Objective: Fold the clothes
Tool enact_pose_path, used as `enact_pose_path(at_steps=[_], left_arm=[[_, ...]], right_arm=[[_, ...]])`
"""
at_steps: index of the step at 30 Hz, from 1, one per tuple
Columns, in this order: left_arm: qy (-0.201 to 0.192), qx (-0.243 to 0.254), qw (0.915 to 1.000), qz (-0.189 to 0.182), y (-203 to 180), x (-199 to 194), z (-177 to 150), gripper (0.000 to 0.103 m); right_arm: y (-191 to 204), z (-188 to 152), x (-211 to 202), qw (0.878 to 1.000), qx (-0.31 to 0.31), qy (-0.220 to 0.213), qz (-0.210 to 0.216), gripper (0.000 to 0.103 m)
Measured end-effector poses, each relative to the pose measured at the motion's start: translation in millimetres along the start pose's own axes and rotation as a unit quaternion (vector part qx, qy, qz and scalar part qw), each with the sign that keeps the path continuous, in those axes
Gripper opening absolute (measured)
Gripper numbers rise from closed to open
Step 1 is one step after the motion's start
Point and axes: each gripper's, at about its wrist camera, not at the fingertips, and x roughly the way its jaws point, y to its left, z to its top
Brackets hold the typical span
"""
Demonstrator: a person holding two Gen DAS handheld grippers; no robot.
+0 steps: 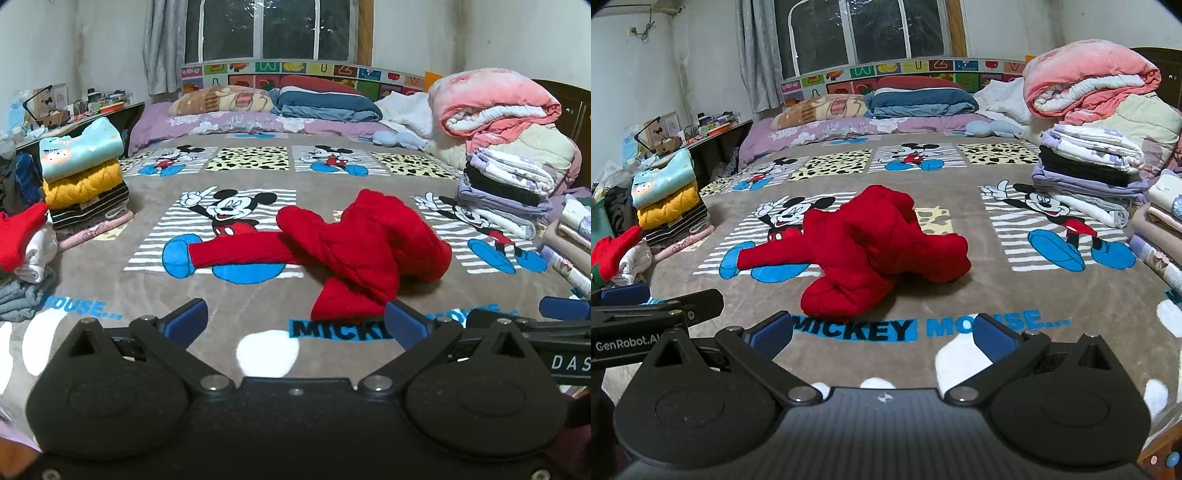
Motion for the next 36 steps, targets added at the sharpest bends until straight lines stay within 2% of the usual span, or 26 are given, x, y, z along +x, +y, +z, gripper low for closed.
enact_pose_path(at_steps=[4,9,36], left_arm=[[0.006,0.014,0.9999,0.004,-4.4,3.8,0.6,0.103],[0.016,0.006,0.9999,-0.003,-2.4,8.7,-0.1,0.103],[0.02,0.007,0.9998,-0.008,-7.3,10.9,-1.3,0.103]], right_arm=[[-1.2,-1.6,-1.9,1.0,0.001,0.0,0.0,0.103],[-2.0,-1.1,0.5,1.0,0.001,0.005,-0.002,0.103],[-5.8,-2.5,-1.0,1.0,0.004,0.008,0.002,0.103]])
